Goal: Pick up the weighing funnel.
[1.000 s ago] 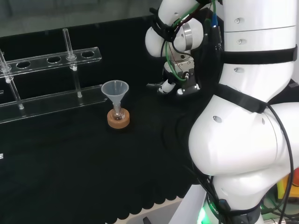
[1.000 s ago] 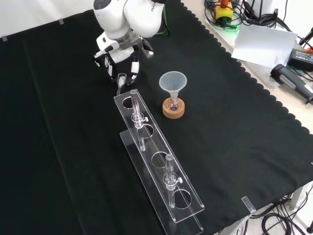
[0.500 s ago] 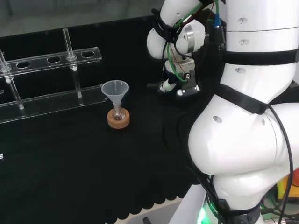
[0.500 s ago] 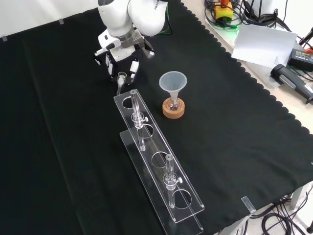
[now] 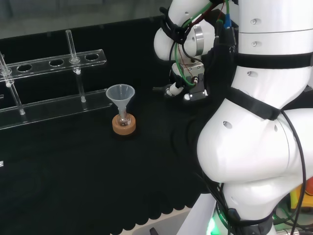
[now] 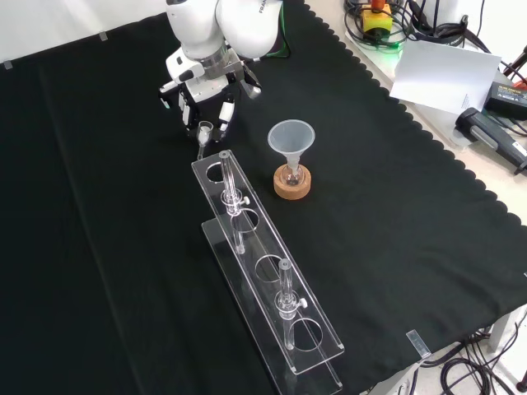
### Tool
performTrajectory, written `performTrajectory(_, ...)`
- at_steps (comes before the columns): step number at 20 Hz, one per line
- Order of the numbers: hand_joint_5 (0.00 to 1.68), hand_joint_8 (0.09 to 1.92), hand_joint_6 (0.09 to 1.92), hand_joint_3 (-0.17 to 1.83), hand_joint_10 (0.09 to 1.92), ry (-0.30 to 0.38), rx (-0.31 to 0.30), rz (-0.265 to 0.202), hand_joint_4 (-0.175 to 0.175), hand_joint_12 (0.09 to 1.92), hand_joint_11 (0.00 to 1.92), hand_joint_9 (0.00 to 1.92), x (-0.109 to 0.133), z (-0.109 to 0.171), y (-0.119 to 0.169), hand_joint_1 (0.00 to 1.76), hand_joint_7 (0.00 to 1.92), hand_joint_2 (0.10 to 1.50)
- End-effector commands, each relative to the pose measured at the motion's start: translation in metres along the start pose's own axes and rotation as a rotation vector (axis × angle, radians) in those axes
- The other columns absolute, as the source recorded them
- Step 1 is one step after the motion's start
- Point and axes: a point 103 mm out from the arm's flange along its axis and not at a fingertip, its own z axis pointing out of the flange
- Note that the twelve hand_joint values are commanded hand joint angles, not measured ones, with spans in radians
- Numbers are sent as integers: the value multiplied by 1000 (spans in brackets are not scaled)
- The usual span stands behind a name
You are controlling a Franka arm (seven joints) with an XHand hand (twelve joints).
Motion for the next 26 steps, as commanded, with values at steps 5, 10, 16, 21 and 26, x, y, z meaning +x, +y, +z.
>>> performTrajectory(5, 1357, 87, 368, 205, 181, 20, 2, 17, 175, 1549, 0, 1165, -2, -2, -3, 1108, 1564, 859)
performTrajectory(10, 1358, 87, 365, 208, 180, 32, -16, 21, 175, 1550, 0, 1167, -3, -12, -5, 1108, 1566, 858)
performTrajectory(16, 1360, 87, 363, 211, 178, 21, -31, 11, 175, 1553, 0, 1168, -5, -29, -9, 1109, 1571, 856)
performTrajectory(21, 1362, 87, 359, 215, 176, 16, -32, 11, 175, 1555, 0, 1169, -5, -47, -20, 1110, 1573, 853)
performTrajectory(26, 1364, 87, 356, 219, 174, 11, -49, 5, 175, 1556, 0, 1170, -4, -67, -29, 1110, 1575, 851)
